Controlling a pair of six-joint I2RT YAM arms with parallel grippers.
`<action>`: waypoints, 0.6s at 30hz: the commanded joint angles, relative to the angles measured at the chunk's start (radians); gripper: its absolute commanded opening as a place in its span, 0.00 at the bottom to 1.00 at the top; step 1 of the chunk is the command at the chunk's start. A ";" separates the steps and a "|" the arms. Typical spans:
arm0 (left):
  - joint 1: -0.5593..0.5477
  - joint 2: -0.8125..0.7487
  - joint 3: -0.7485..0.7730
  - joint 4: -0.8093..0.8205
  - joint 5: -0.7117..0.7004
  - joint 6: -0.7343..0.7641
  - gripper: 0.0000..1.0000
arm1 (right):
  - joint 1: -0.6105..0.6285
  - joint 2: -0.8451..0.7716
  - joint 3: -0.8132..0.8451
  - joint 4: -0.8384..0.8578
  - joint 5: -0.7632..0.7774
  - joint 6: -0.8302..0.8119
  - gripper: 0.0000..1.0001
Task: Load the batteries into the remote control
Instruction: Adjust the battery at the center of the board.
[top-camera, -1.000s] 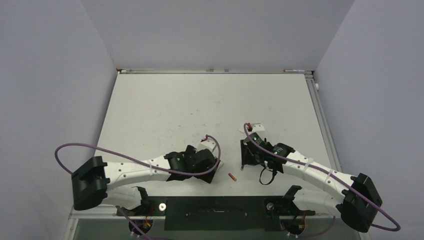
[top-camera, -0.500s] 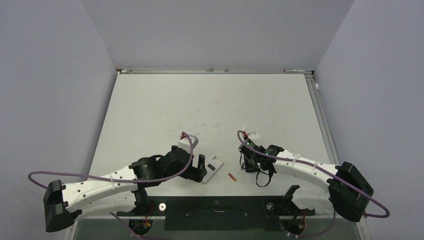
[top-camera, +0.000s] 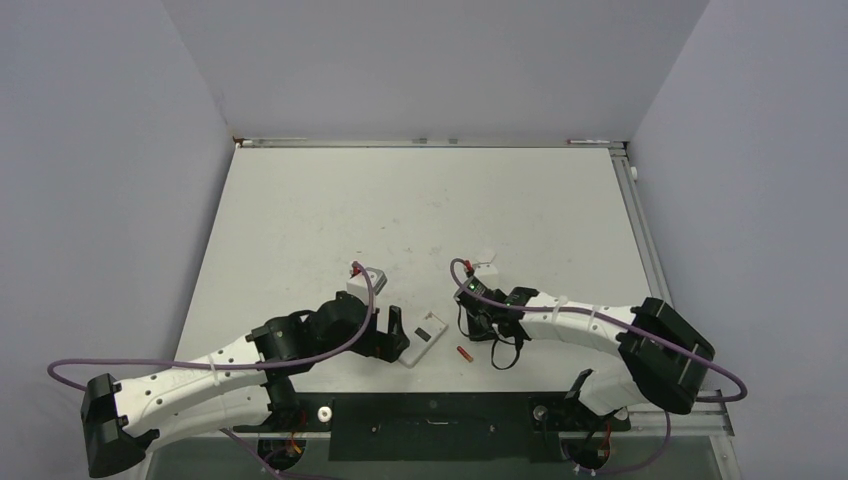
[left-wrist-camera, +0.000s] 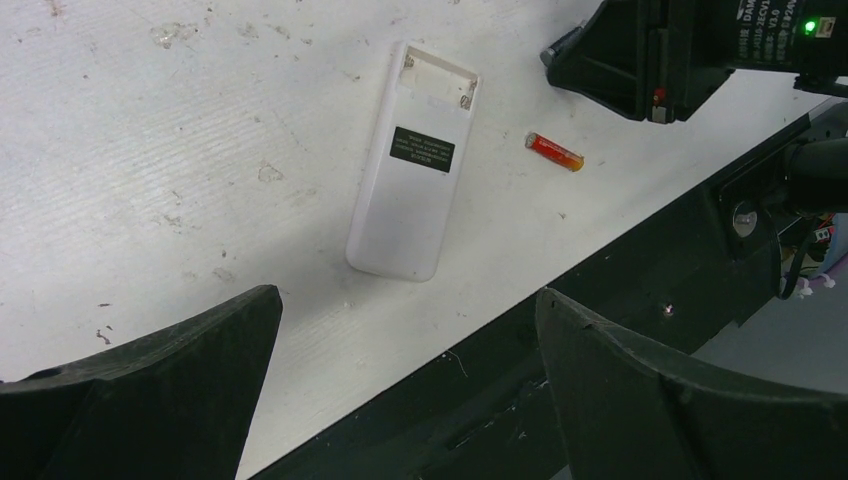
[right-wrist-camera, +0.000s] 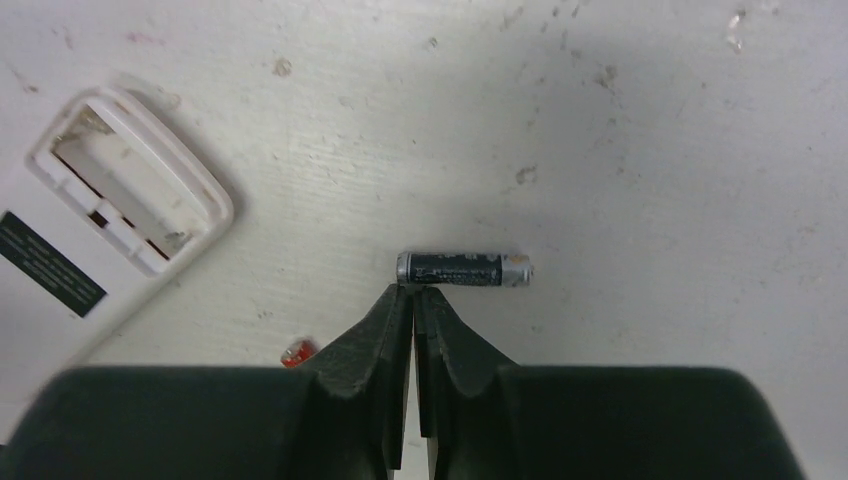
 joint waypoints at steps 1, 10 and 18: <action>0.007 -0.012 0.001 0.015 0.010 -0.006 0.97 | -0.016 0.063 0.041 0.072 0.055 0.010 0.08; 0.009 0.003 0.001 0.013 -0.008 -0.007 0.97 | -0.076 0.111 0.113 0.091 0.089 -0.047 0.09; 0.024 0.018 -0.002 0.034 0.002 -0.013 0.97 | -0.075 -0.031 0.161 0.029 0.072 -0.113 0.28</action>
